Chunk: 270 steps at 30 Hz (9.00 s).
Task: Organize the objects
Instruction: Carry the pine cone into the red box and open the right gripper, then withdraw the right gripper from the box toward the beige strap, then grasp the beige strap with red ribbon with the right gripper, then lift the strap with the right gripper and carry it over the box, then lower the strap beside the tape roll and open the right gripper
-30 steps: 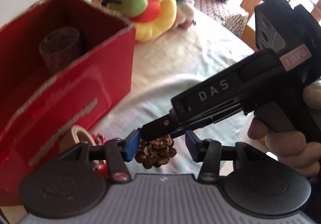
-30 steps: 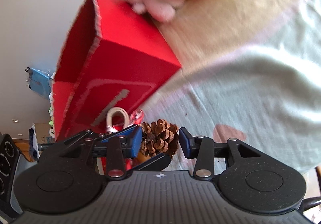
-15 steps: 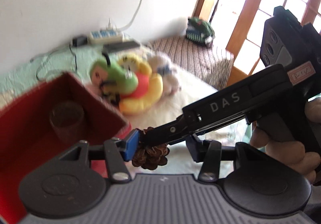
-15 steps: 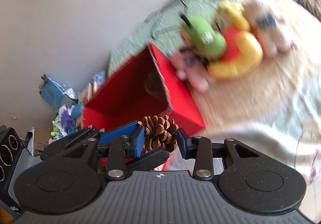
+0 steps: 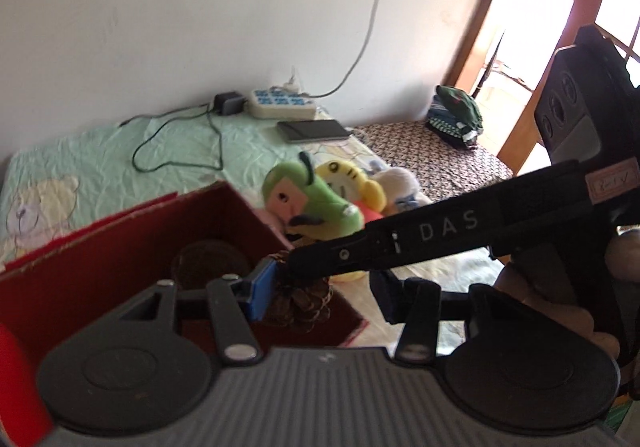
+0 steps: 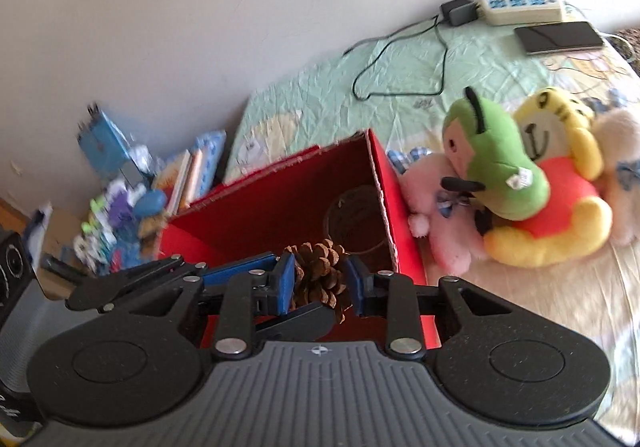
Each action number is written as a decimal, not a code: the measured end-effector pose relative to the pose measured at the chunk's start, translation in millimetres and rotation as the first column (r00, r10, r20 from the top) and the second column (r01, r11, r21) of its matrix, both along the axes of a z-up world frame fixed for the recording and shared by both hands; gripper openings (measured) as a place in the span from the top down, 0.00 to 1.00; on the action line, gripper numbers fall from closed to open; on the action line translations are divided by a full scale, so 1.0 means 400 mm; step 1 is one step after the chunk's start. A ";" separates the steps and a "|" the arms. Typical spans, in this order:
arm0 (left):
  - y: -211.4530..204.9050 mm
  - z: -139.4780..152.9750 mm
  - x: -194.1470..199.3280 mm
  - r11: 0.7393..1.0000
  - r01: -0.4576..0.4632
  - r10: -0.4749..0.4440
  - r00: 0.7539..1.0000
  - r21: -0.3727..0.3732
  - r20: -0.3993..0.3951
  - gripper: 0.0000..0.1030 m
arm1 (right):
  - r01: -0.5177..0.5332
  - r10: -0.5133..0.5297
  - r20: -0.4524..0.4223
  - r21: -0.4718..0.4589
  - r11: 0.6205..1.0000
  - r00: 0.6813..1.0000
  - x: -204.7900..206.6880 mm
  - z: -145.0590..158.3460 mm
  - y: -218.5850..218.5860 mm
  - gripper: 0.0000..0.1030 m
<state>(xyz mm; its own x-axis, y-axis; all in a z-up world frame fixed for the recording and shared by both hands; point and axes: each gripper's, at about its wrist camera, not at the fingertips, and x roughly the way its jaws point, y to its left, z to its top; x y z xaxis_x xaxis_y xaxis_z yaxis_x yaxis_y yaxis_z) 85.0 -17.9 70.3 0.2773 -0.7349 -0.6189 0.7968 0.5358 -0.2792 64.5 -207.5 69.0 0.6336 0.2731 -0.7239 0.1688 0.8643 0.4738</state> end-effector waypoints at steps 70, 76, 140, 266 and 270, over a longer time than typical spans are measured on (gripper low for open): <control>0.127 -0.132 0.121 0.800 -0.462 0.477 0.877 0.383 0.061 0.47 | 0.064 -0.080 -0.125 -0.127 0.990 0.989 0.074 -0.116 0.161 0.67; 0.116 -0.119 0.089 0.787 -0.475 0.483 0.871 0.394 0.085 0.38 | 0.098 -0.106 -0.047 -0.147 0.984 0.993 0.007 -0.096 0.144 0.67; 0.155 -0.159 -0.184 0.775 -0.355 0.413 0.911 0.523 0.006 0.18 | 0.099 -0.094 -0.047 0.121 0.988 0.994 -0.256 -0.164 0.179 0.66; -0.001 -0.278 0.175 0.815 -0.215 0.294 0.953 0.538 -0.065 0.33 | -0.276 0.242 -0.167 -0.220 0.936 0.956 0.150 -0.198 0.181 0.83; -0.003 -0.275 0.168 0.802 -0.237 0.301 0.953 0.548 -0.028 0.32 | -0.270 0.236 -0.157 -0.246 0.931 0.959 0.147 -0.197 0.185 0.83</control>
